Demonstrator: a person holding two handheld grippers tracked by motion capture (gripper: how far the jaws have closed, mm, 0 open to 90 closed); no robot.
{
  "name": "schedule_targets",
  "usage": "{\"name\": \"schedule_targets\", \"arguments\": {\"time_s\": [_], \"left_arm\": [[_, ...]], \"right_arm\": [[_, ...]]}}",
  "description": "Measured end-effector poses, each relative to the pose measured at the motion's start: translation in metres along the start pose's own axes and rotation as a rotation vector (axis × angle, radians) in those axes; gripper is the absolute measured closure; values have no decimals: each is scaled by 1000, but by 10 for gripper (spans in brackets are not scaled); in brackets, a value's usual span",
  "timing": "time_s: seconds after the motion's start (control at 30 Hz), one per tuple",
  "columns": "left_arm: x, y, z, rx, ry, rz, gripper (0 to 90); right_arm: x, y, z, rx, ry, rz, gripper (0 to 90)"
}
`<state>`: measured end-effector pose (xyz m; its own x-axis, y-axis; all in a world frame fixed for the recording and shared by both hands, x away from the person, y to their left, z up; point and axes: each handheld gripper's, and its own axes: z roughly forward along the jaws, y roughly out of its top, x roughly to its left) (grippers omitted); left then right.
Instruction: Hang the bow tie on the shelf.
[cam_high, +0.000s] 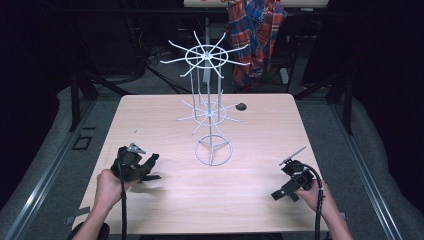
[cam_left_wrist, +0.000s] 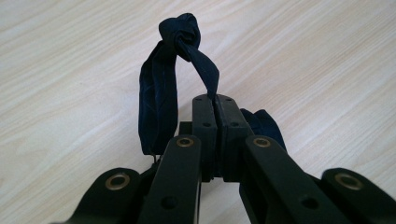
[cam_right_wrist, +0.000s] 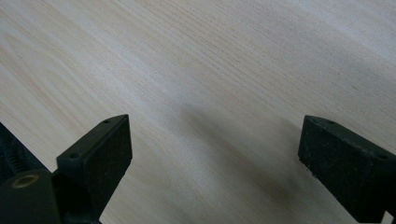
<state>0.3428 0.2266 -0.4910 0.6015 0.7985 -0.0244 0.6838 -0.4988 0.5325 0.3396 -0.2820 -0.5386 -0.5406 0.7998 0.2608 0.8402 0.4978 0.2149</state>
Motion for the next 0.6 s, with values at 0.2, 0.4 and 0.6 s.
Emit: {"name": "schedule_targets", "arguments": {"time_s": [0.2, 0.4, 0.6], "left_arm": [[2, -2, -7, -47, 0, -23, 880], [3, -2, -11, -80, -12, -32, 880], [3, -2, -15, -110, -2, -38, 880]], "right_arm": [[0, 3, 0, 12, -8, -24, 94], [-1, 1, 2, 1, 1, -17, 94], [-1, 3, 4, 4, -5, -19, 89]]}}
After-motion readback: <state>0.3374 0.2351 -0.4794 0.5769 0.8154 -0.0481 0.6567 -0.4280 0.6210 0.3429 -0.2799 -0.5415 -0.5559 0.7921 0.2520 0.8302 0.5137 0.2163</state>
